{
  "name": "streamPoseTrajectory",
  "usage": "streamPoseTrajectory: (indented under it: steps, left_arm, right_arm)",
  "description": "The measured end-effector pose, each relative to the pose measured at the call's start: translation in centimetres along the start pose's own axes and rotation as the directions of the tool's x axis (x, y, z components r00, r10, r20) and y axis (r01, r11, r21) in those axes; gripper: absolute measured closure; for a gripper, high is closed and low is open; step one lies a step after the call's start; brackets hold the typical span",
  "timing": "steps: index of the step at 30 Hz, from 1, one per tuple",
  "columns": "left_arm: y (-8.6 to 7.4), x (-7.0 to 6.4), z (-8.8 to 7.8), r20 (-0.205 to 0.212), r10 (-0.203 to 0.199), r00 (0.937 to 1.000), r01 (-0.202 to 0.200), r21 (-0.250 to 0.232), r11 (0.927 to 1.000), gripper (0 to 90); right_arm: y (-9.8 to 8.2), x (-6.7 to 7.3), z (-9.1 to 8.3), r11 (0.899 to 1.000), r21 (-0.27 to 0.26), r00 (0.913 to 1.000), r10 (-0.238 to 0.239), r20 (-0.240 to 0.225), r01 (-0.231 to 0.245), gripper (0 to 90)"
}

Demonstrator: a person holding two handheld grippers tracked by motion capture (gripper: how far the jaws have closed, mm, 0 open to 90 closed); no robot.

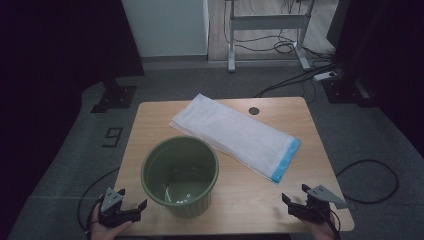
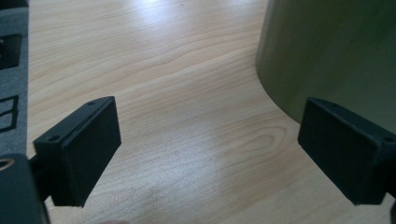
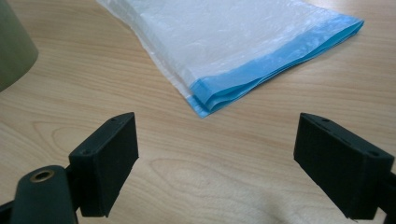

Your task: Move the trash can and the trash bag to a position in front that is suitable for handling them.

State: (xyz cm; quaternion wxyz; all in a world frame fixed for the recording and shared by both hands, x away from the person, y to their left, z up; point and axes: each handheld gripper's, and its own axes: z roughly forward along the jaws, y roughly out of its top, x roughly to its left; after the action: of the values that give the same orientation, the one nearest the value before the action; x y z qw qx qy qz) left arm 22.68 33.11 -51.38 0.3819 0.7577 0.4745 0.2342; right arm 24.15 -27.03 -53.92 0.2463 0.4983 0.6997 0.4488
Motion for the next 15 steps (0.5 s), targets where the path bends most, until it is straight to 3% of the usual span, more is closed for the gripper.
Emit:
streamPoseTrajectory:
  steps: [5, 6, 7, 8, 9, 10, 11, 12, 13, 14, 15]
  left_arm:
    - [-0.2, -0.2, -0.6, 0.021, 0.011, 0.9997, -0.011, -0.017, 0.9998, 4.1]
    - [-0.1, -0.3, -0.9, 0.049, 0.025, 0.9985, -0.023, -0.03, 0.9993, 4.1]
    - [-0.1, -0.3, -0.9, 0.049, 0.025, 0.9985, -0.023, -0.03, 0.9993, 4.0]
    - [0.0, -0.6, -1.1, 0.082, 0.043, 0.9957, -0.039, -0.051, 0.9979, 4.1]
    - [0.0, -0.6, -1.1, 0.082, 0.043, 0.9957, -0.039, -0.051, 0.9979, 4.2]
    - [0.2, -0.9, -1.3, 0.145, 0.074, 0.9867, -0.064, -0.073, 0.9953, 4.5]
    - [0.2, -0.9, -1.3, 0.145, 0.074, 0.9867, -0.064, -0.073, 0.9953, 4.6]
    - [0.3, -1.3, -1.4, 0.239, 0.101, 0.9658, -0.078, -0.103, 0.9916, 4.1]
    - [0.3, -1.3, -1.4, 0.239, 0.101, 0.9658, -0.078, -0.103, 0.9916, 3.5]
    - [0.6, -1.7, -1.4, 0.273, 0.137, 0.9522, -0.107, -0.123, 0.9867, 3.7]
    - [0.8, -2.0, -1.3, 0.29, 0.147, 0.9457, -0.113, -0.132, 0.9849, 3.8]
  right_arm:
    - [0.0, -0.2, 0.2, 1.0, 0.007, 1.0, -0.001, 0.002, 0.001, 13.7]
    - [-0.1, -0.2, 0.2, 1.0, 0.013, 1.0, 0.002, 0.003, -0.002, 13.7]
    - [-0.1, -0.2, 0.2, 1.0, 0.013, 1.0, 0.002, 0.003, -0.002, 13.7]
    - [-0.1, -0.3, 0.2, 1.0, 0.012, 1.0, -0.001, 0.002, 0.001, 13.7]
    - [-0.1, -0.3, 0.2, 1.0, 0.011, 1.0, -0.002, 0.001, 0.002, 13.7]
    - [-0.1, -0.3, 0.2, 1.0, 0.01, 1.0, -0.002, 0.0, 0.002, 13.7]
    - [-0.1, -0.3, 0.2, 1.0, 0.01, 1.0, -0.002, 0.0, 0.002, 13.7]
    - [-0.1, -0.4, 0.2, 1.0, 0.012, 1.0, 0.0, 0.001, 0.0, 13.7]
    - [-0.1, -0.4, 0.2, 1.0, 0.012, 1.0, 0.0, 0.001, 0.0, 13.7]
    - [-0.1, -0.6, 0.3, 1.0, 0.018, 1.0, 0.002, 0.007, -0.002, 13.8]
    - [-0.1, -0.7, 0.3, 1.0, 0.021, 0.9999, 0.011, 0.009, -0.011, 13.9]
